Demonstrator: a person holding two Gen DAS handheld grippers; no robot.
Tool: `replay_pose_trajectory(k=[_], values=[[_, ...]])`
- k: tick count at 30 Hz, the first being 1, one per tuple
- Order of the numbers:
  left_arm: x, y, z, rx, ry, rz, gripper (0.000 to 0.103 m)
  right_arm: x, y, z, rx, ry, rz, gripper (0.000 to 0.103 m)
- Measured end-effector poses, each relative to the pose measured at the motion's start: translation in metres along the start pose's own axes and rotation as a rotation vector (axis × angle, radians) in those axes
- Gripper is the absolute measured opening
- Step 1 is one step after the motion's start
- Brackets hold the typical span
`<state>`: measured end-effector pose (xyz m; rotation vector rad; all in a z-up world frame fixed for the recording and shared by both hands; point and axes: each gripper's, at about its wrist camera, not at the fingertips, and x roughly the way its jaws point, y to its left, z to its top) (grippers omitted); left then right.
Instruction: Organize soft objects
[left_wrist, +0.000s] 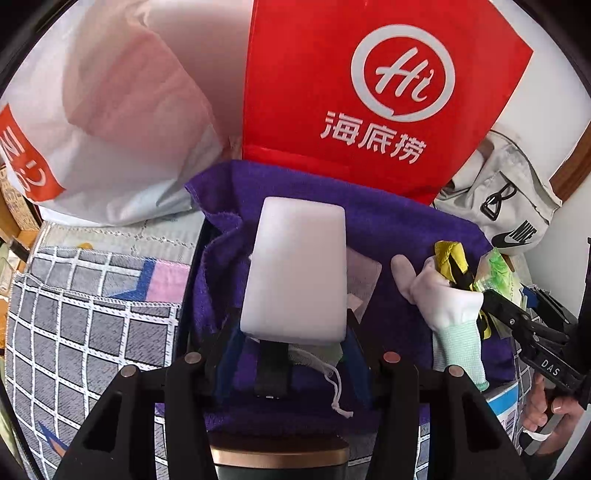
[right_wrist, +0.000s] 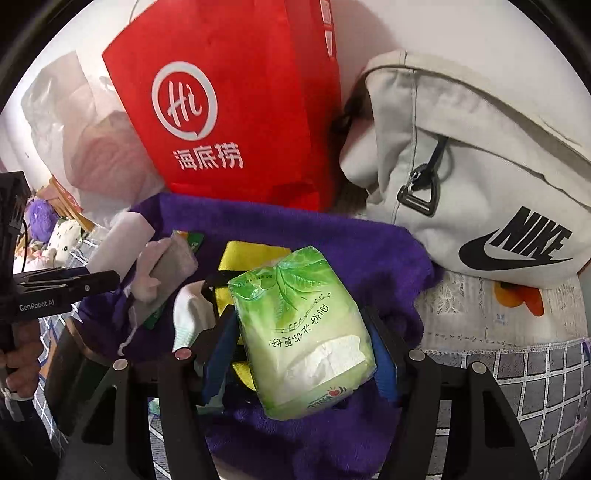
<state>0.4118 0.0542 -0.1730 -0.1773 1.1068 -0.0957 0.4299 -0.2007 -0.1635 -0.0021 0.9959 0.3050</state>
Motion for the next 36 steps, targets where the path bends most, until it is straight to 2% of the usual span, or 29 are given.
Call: replay_pose_trajectory(k=[2,4,6,8,14,20,27,36], values=[[0.004,0.001,0.000,-0.008,0.014,-0.017,0.051,0.002,0.001,0.000,-0.002,0.012,0.022,0.069],[0.008,-0.002,0.001,-0.011,0.026,-0.025,0.061,0.006,0.001,-0.001,0.007,0.032,0.037,0.082],[0.008,-0.005,0.001,-0.011,0.024,-0.019,0.070,0.007,0.001,-0.001,0.015,0.038,0.048,0.087],[0.006,-0.008,0.000,-0.002,0.022,-0.008,0.073,0.006,0.001,-0.001,0.018,0.036,0.047,0.092],[-0.013,-0.013,-0.003,0.001,0.004,-0.002,0.074,-0.012,0.004,-0.002,0.031,0.005,0.040,0.092],[-0.055,-0.017,-0.016,0.009,-0.048,0.016,0.074,-0.056,0.012,-0.005,0.041,-0.061,0.006,0.092],[-0.130,-0.028,-0.059,0.034,-0.133,0.029,0.076,-0.125,0.040,-0.030,0.024,-0.114,-0.040,0.092],[-0.214,-0.047,-0.133,0.068,-0.259,0.039,0.079,-0.215,0.080,-0.098,0.011,-0.218,-0.084,0.093]])
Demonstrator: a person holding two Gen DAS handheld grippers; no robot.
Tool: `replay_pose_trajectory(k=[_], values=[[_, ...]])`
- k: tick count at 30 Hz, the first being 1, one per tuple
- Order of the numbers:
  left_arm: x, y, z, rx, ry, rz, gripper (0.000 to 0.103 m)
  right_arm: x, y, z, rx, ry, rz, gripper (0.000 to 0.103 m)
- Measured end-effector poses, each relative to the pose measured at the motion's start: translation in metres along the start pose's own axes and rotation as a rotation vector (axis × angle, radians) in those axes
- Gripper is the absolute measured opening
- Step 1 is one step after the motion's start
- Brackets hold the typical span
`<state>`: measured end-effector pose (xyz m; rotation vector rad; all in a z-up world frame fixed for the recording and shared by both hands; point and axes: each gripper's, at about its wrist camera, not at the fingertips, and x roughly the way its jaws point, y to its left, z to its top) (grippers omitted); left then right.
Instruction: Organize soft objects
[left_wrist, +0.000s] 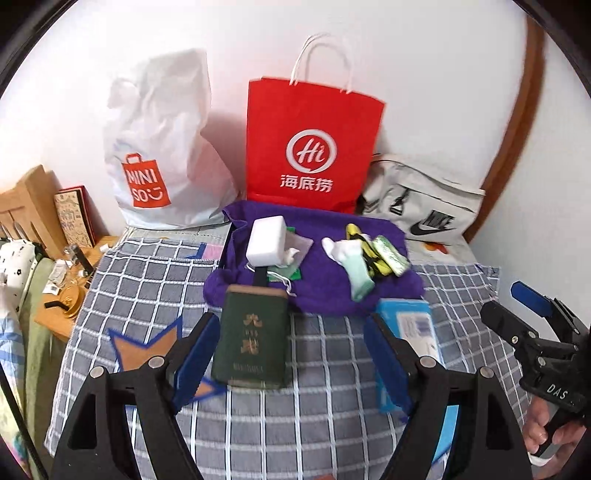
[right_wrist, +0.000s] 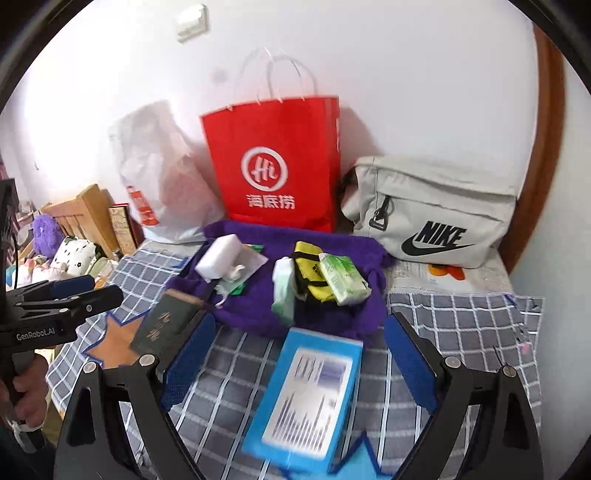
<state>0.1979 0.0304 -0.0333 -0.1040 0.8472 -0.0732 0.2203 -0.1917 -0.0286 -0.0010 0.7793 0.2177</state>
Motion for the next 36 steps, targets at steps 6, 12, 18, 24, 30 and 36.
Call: replay_pose_trajectory(k=[6,12,18,24,30,36], values=[[-0.051,-0.013,-0.037,0.022,-0.058,0.017,0.083,-0.061,0.016,-0.033,-0.003,-0.059,-0.057,0.103],[-0.088,-0.023,-0.070,0.029,-0.107,0.021,0.088,-0.105,0.023,-0.061,0.017,-0.084,-0.074,0.103],[-0.112,-0.031,-0.095,0.043,-0.131,0.021,0.088,-0.137,0.025,-0.087,0.031,-0.102,-0.088,0.103],[-0.118,-0.037,-0.111,0.048,-0.132,0.032,0.089,-0.151,0.023,-0.108,0.034,-0.100,-0.105,0.103],[-0.122,-0.041,-0.118,0.055,-0.135,0.051,0.089,-0.156,0.019,-0.118,0.048,-0.109,-0.102,0.103],[-0.126,-0.042,-0.120,0.057,-0.146,0.046,0.089,-0.160,0.019,-0.120,0.044,-0.114,-0.107,0.103]])
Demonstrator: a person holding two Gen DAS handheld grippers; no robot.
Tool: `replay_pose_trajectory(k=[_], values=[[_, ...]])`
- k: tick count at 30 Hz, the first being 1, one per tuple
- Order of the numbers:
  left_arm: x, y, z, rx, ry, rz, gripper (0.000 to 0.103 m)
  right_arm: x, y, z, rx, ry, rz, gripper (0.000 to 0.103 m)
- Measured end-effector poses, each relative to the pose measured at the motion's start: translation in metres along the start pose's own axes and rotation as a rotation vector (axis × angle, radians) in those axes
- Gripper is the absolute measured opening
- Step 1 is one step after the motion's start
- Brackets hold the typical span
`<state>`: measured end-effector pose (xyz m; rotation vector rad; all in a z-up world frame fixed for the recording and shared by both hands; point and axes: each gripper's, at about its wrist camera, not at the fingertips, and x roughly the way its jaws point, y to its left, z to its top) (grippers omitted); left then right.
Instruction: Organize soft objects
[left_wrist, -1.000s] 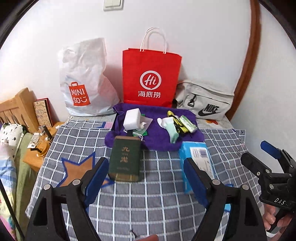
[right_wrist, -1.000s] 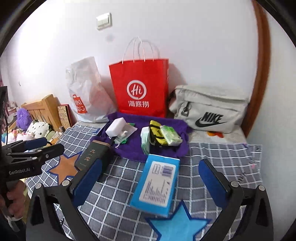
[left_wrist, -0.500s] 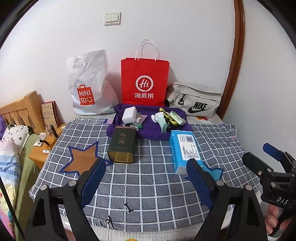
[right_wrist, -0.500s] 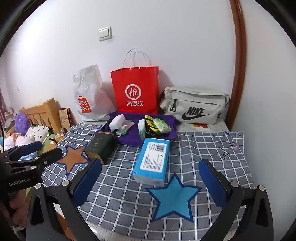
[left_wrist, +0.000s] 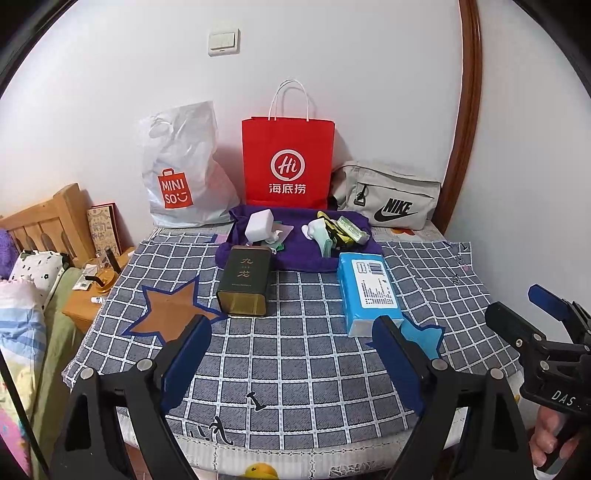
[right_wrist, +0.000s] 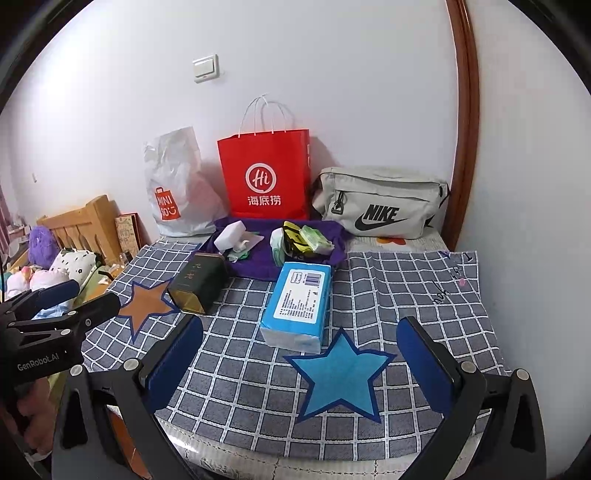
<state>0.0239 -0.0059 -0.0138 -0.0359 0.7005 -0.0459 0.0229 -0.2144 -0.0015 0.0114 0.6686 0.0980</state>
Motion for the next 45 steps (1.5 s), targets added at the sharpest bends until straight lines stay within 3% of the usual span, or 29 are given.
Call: replay_pose_trajectory(k=[45], values=[[-0.0032,0.0071,-0.0001,-0.009,0.005,0.018,0.089,-0.0012,0.0007,-0.0007,0.011,0.000,0.011,0.103]])
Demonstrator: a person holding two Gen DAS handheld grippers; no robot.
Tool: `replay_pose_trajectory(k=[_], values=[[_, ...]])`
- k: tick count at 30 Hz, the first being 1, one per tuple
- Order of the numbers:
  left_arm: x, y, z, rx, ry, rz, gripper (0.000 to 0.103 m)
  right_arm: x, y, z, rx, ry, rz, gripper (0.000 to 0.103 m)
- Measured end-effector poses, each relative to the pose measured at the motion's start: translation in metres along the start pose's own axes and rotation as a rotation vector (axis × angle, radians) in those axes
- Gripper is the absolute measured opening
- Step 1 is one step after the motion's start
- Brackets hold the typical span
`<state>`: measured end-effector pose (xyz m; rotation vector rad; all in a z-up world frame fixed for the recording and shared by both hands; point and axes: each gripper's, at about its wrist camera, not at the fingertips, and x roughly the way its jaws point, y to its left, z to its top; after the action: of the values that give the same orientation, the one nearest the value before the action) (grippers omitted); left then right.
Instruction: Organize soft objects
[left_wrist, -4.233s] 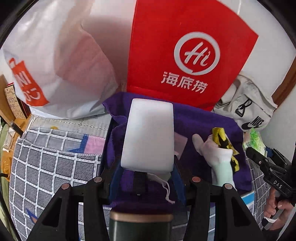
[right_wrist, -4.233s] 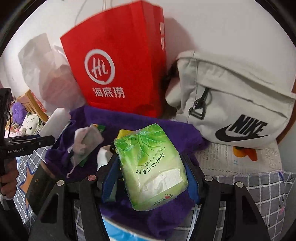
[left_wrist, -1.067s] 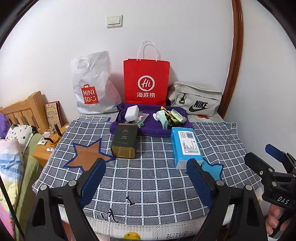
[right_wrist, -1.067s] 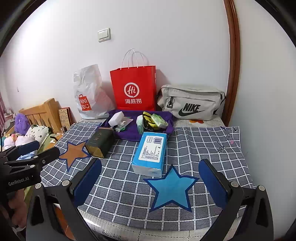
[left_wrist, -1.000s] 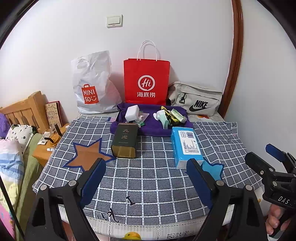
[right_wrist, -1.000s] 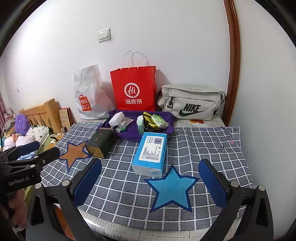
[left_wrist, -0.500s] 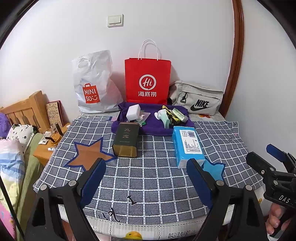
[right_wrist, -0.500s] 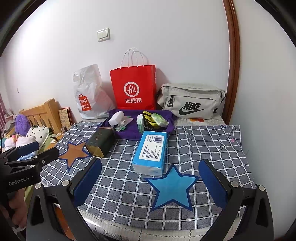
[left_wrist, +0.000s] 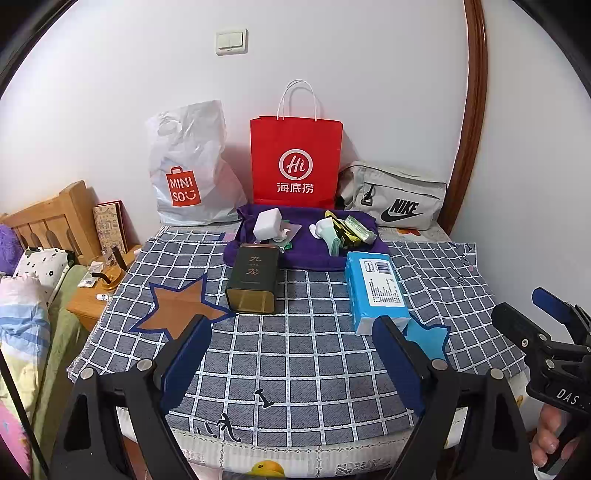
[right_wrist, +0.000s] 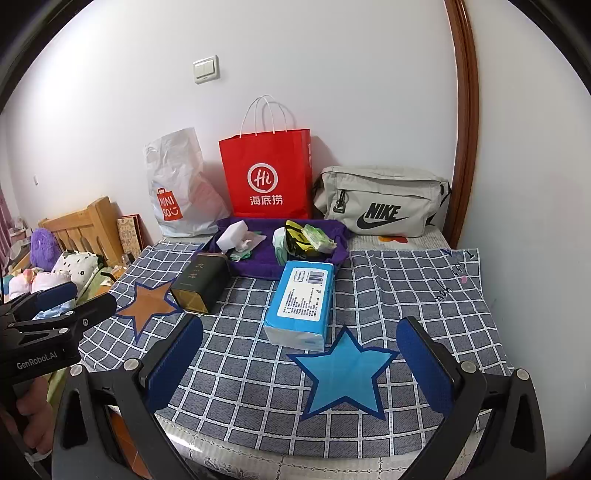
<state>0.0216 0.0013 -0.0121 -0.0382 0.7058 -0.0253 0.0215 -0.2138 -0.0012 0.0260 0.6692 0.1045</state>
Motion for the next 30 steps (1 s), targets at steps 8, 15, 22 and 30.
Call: replay_pose_trajectory(k=[8,15,22,30], values=[[-0.0002,-0.0003,-0.0001,0.000,0.001,0.001,0.089,-0.0004,-0.0002,-0.0004,0.000,-0.001,0.000,0.103],[-0.0004,0.0000,-0.0001,-0.001,0.001,-0.001,0.089,-0.0009,-0.0006,-0.0002,0.001,-0.002,0.002,0.103],[-0.0005,-0.0005,-0.0001,0.001,0.000,0.000,0.089,-0.0023,-0.0010,-0.0002,-0.003,-0.005,0.002,0.103],[-0.0014,-0.0001,0.0000,0.002,-0.001,-0.003,0.089,-0.0029,-0.0007,-0.0003,-0.005,-0.006,0.005,0.103]])
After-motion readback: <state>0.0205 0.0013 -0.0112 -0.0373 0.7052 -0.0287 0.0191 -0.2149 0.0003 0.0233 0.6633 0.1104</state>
